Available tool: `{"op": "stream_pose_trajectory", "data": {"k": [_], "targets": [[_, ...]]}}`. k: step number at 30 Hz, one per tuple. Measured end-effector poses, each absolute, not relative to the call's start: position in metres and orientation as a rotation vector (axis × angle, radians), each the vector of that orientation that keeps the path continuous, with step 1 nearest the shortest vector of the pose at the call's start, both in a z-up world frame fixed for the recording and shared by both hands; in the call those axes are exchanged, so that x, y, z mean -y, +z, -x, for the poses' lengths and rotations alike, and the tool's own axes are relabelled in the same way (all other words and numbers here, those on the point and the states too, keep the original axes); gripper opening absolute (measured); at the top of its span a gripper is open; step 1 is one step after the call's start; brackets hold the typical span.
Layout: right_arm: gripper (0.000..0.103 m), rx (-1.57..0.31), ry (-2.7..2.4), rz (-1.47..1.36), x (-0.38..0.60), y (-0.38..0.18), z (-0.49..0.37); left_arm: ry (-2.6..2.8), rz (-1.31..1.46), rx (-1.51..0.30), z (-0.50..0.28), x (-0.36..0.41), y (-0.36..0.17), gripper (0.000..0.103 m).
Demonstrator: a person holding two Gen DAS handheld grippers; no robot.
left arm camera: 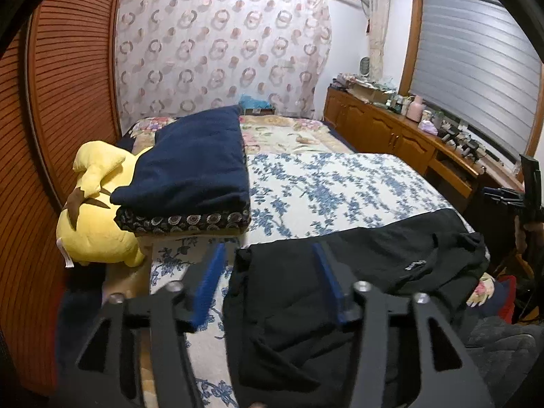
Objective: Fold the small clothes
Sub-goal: 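Grasp the black T-shirt's edge with the left gripper while the right gripper grasps the hem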
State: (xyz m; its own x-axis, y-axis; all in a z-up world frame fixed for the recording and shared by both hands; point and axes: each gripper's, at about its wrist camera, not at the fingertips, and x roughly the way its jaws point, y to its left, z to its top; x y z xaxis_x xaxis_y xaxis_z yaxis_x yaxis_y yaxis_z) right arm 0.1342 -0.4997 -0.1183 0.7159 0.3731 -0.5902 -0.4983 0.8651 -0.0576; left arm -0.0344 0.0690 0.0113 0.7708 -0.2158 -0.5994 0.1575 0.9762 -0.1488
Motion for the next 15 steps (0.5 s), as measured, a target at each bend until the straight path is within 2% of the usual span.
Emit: {"op": "stream_pose_trajectory", "data": {"k": [4,7,15], "targets": [[0.052,-0.634,0.483,0.215,0.495,-0.136,-0.151,-0.181,0.094,-0.684,0.022,-0.072,-0.002,0.055],[0.062,-0.694,0.489,0.207,0.49,-0.157,-0.171,-0.175,0.101,-0.711,0.01,-0.073,-0.013,0.055],[0.062,-0.787,0.42,0.196,0.491,-0.194,-0.206,-0.165,0.105,-0.775,-0.029,-0.07,-0.037,0.055]]}}
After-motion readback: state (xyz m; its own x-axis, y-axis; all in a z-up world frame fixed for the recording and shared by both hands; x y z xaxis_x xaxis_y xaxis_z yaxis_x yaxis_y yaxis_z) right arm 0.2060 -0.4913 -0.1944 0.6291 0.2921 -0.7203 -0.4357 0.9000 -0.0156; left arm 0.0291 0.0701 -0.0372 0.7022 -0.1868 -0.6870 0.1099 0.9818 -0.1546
